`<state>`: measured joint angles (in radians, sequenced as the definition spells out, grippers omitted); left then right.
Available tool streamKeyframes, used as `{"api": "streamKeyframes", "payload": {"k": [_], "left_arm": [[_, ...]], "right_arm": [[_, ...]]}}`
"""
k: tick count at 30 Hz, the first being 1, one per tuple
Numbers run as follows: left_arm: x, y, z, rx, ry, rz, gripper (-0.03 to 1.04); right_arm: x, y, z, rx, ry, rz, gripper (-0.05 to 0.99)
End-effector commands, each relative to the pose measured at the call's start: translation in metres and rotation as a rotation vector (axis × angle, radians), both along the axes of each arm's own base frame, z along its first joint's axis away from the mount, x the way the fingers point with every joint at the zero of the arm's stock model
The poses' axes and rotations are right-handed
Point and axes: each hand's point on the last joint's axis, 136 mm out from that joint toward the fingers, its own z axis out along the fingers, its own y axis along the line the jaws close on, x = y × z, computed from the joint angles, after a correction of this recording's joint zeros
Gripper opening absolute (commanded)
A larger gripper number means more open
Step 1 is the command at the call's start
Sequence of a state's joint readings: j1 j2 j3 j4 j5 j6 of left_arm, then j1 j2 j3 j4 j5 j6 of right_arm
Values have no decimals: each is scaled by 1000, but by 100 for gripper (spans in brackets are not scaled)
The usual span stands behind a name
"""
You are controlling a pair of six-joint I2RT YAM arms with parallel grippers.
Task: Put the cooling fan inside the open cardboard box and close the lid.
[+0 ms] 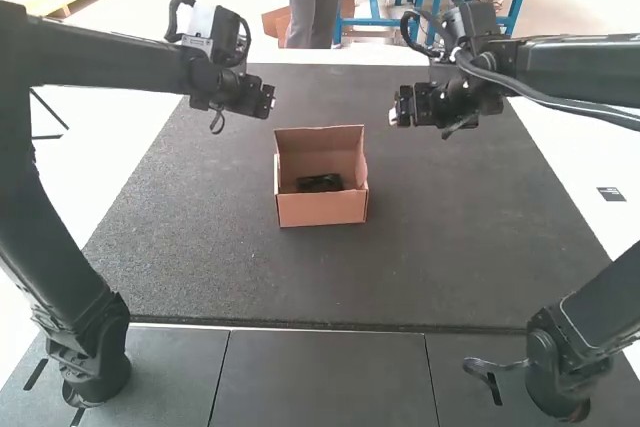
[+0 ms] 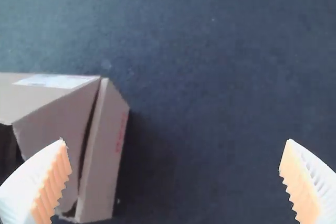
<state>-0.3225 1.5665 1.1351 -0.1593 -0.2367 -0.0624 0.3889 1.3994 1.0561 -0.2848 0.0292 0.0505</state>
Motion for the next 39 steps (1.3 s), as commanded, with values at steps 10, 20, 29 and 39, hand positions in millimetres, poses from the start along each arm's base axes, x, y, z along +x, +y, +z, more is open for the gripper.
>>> {"api": "streamKeyframes", "payload": {"k": [10,20,29,39], "left_arm": [[-15,-69,-7,-3,73,-158,97],[-59,-99,-53,30,251,-268,97],[-95,-110,-101,87,326,-333,97],[-97,-98,-126,162,307,-305,97]], "right_arm": [[9,-48,46,52,-95,-120,91],[9,-54,53,82,-78,-123,91],[9,-66,56,87,-59,-153,91],[0,-71,52,99,-38,-159,91]]}}
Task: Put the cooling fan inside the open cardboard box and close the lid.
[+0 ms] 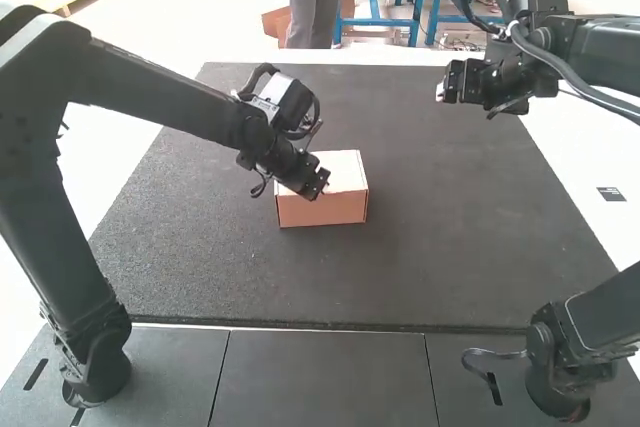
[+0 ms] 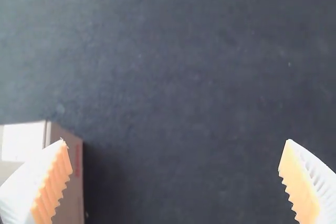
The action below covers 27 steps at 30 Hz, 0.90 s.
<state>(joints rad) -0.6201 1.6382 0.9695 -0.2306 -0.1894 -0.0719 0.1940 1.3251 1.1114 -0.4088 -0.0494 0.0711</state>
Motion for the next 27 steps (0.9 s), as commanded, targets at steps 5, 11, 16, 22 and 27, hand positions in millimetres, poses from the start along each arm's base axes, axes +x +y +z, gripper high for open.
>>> {"api": "streamKeyframes", "payload": {"k": [5,11,16,22,27], "left_arm": [[33,12,65,-38,-131,68,97],[61,28,198,-248,-312,111,97],[52,50,212,-322,-278,114,97],[44,89,214,-468,-357,159,97],[23,115,239,-603,-591,177,97]], "right_arm": [[-2,-4,28,32,-68,-12,91],[-7,-3,23,39,-43,6,91],[-15,-2,23,16,-60,42,91],[-30,10,40,14,-184,160,91],[-41,10,56,30,-303,178,90]]}}
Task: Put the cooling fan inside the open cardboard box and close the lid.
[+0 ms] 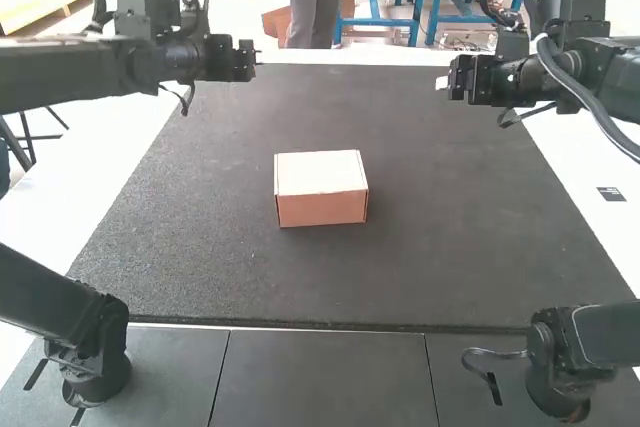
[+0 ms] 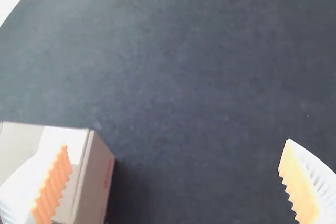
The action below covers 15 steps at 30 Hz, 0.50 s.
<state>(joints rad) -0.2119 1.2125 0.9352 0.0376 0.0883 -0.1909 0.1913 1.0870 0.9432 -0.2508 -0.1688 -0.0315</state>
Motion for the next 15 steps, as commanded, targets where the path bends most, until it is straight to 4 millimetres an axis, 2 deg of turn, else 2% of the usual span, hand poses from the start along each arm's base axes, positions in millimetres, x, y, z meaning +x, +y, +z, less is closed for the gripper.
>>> {"api": "streamKeyframes", "payload": {"k": [1,7,15], "left_arm": [[-30,4,27,-87,-140,-34,97],[-59,18,-3,-69,-155,3,97],[-95,33,-27,24,-284,29,97]], "right_arm": [[-9,-3,15,9,-80,22,90],[-21,-14,18,43,-167,-45,90],[-48,-38,11,1,-310,-136,91]]}}
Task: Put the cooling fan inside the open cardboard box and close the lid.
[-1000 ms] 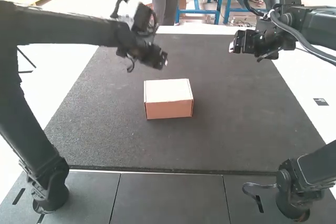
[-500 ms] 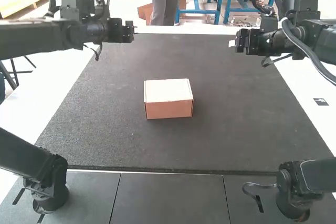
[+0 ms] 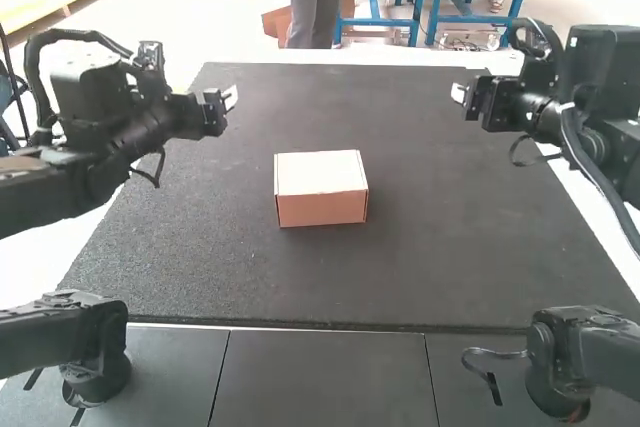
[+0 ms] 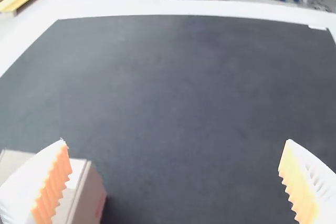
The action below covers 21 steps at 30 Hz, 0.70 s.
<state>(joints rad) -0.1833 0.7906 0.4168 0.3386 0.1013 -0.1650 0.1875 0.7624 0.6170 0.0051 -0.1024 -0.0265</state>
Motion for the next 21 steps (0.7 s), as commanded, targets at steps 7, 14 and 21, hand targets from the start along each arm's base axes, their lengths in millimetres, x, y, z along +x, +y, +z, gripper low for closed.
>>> {"api": "streamKeyframes", "payload": {"k": [7,14,21], "left_arm": [[-41,13,-16,92,-160,30,97],[-61,16,-31,175,-251,39,97],[-81,20,-48,211,-253,40,97]], "right_arm": [[-20,-27,2,-63,-201,-118,91],[-29,-33,-19,-96,-272,-135,91],[-44,-44,-55,-130,-289,-170,91]]}}
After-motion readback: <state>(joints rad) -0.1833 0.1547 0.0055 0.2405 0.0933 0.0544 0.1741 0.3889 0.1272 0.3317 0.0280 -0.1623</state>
